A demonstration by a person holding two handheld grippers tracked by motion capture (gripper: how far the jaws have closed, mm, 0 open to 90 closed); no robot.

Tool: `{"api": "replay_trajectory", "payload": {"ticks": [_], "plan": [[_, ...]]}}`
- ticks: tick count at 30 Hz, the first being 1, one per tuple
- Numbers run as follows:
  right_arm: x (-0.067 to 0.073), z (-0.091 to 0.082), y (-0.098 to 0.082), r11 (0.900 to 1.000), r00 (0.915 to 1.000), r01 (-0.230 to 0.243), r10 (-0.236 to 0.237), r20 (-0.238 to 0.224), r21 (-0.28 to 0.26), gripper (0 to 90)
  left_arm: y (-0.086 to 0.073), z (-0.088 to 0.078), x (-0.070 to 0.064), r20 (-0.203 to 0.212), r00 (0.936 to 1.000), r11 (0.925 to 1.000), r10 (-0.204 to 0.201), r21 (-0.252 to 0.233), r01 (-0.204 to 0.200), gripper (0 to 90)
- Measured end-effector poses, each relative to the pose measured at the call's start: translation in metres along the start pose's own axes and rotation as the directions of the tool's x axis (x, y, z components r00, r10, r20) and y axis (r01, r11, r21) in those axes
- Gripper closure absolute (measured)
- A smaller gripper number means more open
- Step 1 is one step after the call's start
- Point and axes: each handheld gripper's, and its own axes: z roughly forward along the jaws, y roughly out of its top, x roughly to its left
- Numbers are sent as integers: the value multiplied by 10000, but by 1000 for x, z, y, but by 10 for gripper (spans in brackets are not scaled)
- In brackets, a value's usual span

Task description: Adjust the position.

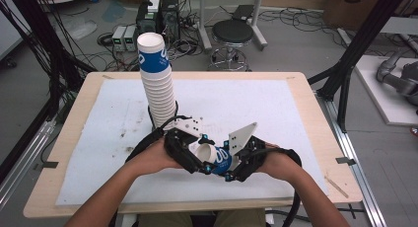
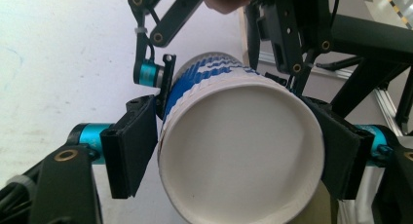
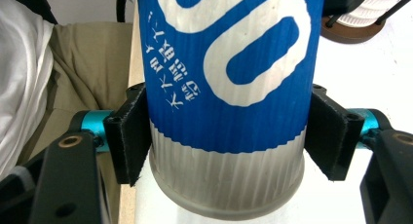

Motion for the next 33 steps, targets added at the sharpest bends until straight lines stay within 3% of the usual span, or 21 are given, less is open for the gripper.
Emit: {"api": "replay_trajectory", "payload": {"ticks": [7, 12, 13, 14, 16, 17, 18, 21, 24, 26, 27, 28, 33], "plan": [[-1, -1, -3, 9999, 9998, -160, 159, 101, 66, 265, -2, -1, 1, -259, 9996, 10000, 71, 41, -70, 292], [0, -5, -6, 9984, 9994, -327, 332, 112, -472, 217, -7, -4, 1, -193, 9997, 9985, 147, -527, -157, 291], [0, -8, -7, 9938, 9988, -435, 458, 196, -1027, 207, -8, -5, 1, -204, 9996, 9976, 219, -653, -232, 292], [0, -8, -7, 9938, 9988, -435, 458, 196, -1027, 207, -9, -5, 1, -197, 9995, 9966, 240, -787, -254, 292], [0, -14, -8, 9833, 9977, -577, 629, 251, -1726, 205, -12, -7, 0, -215, 9994, 9926, 276, -1176, -300, 292], [1, -19, -10, 9675, 9961, -775, 852, 219, -2407, 205, -13, -8, 0, -265, 9992, 9912, 293, -1283, -324, 292], [1, -19, -10, 9675, 9961, -775, 852, 219, -2407, 205, -14, -9, 0, -308, 9991, 9886, 296, -1464, -338, 292], [2, -26, -12, 9396, 9933, -1043, 1150, 138, -3260, 205, -19, -10, 0, -383, 9991, 9815, 191, -1899, -260, 292], [1, -31, -14, 9188, 9903, -1130, 1351, 323, -3782, 205, -25, -12, 0, -505, 9987, 9721, 58, -2340, -175, 292], [1, -34, -16, 8999, 9866, -1293, 1591, 373, -4164, 205, -28, -13, 0, -583, 9983, 9664, 85, -2560, -232, 292], [1, -36, -19, 8828, 9828, -1438, 1803, 398, -4473, 205, -30, -14, 1, -662, 9978, 9636, 82, -2663, -256, 291], [1, -36, -19, 8828, 9828, -1438, 1803, 398, -4473, 205, -31, -15, 1, -692, 9976, 9593, 33, -2815, -227, 291], [3, -37, -27, 8639, 9726, -1624, 2215, 702, -4767, 204, -40, -16, 2, -894, 9959, 9429, -146, -3326, -160, 289]]}}
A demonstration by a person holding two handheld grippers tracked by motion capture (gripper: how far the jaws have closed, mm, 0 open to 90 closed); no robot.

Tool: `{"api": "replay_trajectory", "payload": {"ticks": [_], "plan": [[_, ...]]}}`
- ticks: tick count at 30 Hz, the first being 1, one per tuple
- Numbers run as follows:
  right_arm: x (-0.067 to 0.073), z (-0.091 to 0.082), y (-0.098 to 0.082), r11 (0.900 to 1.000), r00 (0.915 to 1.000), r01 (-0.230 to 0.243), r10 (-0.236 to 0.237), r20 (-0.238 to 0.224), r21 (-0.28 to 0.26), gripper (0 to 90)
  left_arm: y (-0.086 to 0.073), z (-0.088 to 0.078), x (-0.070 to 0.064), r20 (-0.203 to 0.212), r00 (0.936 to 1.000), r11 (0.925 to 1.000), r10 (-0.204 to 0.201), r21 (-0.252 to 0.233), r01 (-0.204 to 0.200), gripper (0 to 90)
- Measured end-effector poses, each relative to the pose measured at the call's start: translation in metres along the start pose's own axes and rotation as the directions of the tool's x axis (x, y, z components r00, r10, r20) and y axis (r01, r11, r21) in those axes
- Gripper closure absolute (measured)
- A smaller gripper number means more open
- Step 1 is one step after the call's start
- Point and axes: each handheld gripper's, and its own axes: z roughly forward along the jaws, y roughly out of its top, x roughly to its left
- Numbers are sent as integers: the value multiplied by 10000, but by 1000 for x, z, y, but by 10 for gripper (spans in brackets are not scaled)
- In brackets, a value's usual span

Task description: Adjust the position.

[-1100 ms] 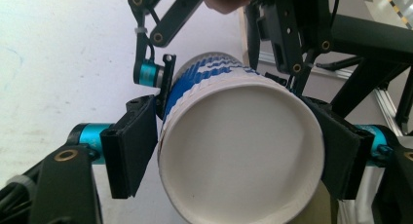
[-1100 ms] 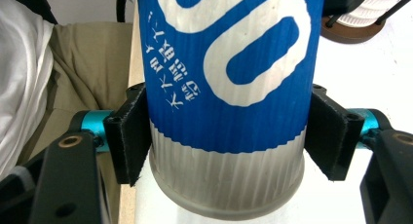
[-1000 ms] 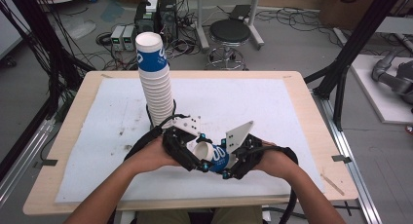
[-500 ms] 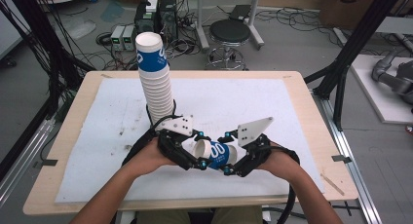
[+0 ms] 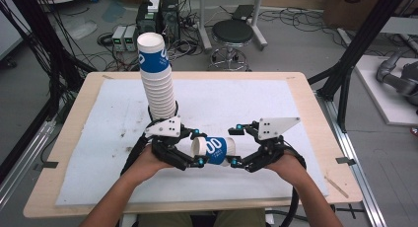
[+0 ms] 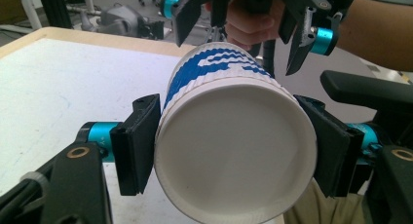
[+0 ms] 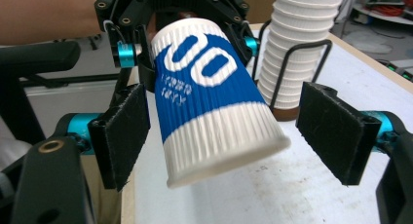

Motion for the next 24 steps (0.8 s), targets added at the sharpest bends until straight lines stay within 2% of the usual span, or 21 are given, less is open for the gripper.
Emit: {"api": "replay_trajectory", "payload": {"ticks": [6, 13, 22, 24], "plan": [[0, -3, -9, 9992, 9993, -227, 236, 280, -317, 204, -7, -3, -1, -115, 9999, 9988, 61, -486, -67, 289], [3, -4, -23, 9962, 9977, -502, 533, 429, -715, 203, -15, -6, -2, -278, 9994, 9929, 219, -1164, -250, 289], [3, -5, -40, 9906, 9945, -930, 973, 385, -1004, 199, -21, -11, -2, -141, 9996, 9843, 234, -1748, -255, 291], [4, -5, -44, 9885, 9932, -1117, 1144, 212, -1023, 199, -22, -11, -1, -93, 9996, 9837, 270, -1776, -283, 290]]}}
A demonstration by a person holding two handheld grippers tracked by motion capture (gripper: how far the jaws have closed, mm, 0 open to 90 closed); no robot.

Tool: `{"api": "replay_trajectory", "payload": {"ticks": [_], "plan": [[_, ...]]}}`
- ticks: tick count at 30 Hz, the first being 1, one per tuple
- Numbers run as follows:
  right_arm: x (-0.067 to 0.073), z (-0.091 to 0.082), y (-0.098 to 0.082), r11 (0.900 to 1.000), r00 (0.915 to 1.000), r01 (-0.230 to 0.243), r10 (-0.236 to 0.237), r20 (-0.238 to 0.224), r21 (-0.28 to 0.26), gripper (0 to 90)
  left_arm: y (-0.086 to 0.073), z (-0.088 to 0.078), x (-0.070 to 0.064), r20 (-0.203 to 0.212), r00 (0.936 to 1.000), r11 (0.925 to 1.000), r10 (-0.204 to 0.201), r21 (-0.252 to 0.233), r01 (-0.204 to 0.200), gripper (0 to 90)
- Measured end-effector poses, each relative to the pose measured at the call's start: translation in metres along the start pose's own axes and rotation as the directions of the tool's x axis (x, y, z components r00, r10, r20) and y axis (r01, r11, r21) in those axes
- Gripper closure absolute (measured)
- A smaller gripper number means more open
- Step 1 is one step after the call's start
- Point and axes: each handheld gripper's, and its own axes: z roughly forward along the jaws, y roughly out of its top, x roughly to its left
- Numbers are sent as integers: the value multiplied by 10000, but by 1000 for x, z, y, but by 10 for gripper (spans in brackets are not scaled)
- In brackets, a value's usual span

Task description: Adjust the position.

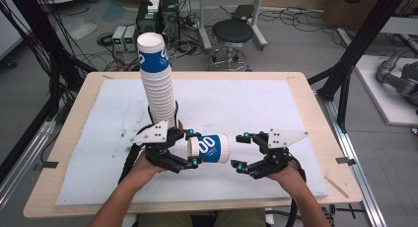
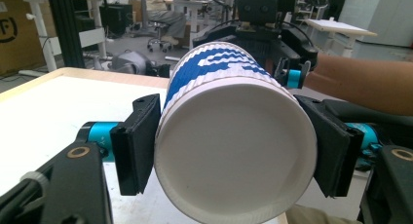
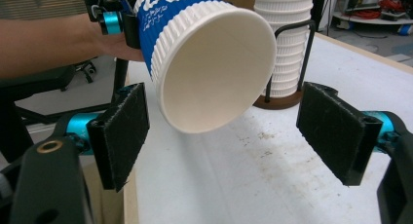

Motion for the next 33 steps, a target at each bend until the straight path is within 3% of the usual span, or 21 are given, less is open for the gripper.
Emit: {"api": "replay_trajectory", "payload": {"ticks": [12, 20, 29, 33], "plan": [[1, 5, -6, 10000, 9992, -99, 99, -378, 12, 199, 0, 3, -3, 412, 9989, 9998, 202, -64, -199, 290], [4, 12, -6, 10000, 9962, -76, 77, -867, 13, 184, 1, 11, -7, 761, 9968, 9995, 260, -173, -248, 292], [5, 16, -8, 9990, 9924, -297, 254, -1203, -340, 167, 0, 16, -7, 986, 9949, 9992, 193, -358, -159, 293], [6, 17, -8, 9994, 9925, -101, 60, -1224, -332, 183, -1, 16, -7, 1088, 9938, 9993, 248, -309, -216, 295]]}}
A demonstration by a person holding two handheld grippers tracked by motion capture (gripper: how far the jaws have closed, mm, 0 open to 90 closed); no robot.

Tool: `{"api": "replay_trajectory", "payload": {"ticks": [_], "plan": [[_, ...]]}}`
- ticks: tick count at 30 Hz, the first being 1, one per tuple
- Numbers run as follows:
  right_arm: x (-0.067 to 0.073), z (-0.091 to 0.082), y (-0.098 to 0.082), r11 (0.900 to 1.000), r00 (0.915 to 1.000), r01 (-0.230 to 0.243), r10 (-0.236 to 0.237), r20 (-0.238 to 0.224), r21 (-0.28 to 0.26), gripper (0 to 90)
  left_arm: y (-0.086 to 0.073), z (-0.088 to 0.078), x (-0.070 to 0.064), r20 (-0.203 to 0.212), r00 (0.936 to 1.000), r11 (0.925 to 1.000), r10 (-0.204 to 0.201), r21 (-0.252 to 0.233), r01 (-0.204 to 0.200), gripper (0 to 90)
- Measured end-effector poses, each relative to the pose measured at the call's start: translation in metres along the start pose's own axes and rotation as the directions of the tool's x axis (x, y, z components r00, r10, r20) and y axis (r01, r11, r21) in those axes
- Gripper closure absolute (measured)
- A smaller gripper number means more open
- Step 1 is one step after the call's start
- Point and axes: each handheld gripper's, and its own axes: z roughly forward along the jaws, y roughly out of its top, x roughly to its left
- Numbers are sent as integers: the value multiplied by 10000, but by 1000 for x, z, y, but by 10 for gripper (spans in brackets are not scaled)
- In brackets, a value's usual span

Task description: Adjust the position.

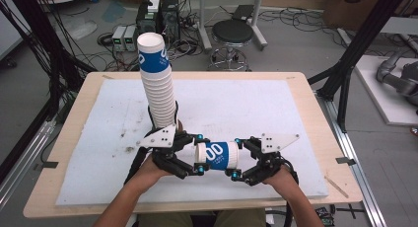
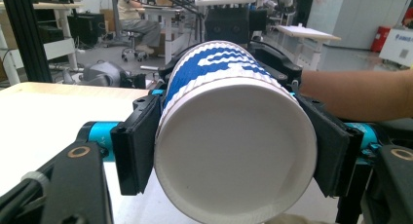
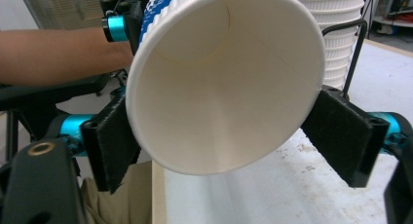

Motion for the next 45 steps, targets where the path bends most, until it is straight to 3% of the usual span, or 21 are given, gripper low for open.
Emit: {"api": "replay_trajectory", "payload": {"ticks": [6, 14, 18, 21, 29, 35, 42, 44, 45], "plan": [[1, -6, 2, 9995, 9996, 285, -286, -60, -156, 261, -4, -2, 0, 16, 10000, 10000, -92, 14, 92, 310], [1, -7, 4, 9992, 9992, 399, -399, -36, 76, 281, -5, 0, -2, -151, 9997, 9990, -192, 395, 198, 300], [2, -6, 6, 9987, 9988, 488, -486, -116, 127, 281, -4, 5, -5, -502, 9977, 9945, -465, 910, 510, 209], [2, -7, 7, 9986, 9986, 507, -505, -127, 148, 281, -3, 5, -6, -571, 9968, 9934, -558, 966, 612, 154], [1, -15, 12, 9977, 9982, 593, -595, 46, 313, 280, 8, -4, -8, -857, 9955, 9869, -408, 1522, 535, 151], [0, -20, 21, 9927, 9963, 815, -835, 187, 893, 280, 23, -10, -6, -998, 9948, 9804, -209, 1929, 399, 152], [0, -16, 37, 9708, 9898, 1290, -1384, 327, 2023, 279, 38, -8, -4, -1028, 9947, 9644, 43, 2636, 231, 152], [0, -13, 43, 9581, 9860, 1507, -1636, 335, 2434, 280, 40, -5, -3, -985, 9951, 9560, 132, 2928, 163, 152], [0, -10, 50, 9443, 9830, 1656, -1811, 289, 2845, 279, 40, -4, -3, -957, 9953, 9529, 173, 3031, 126, 152]]}}
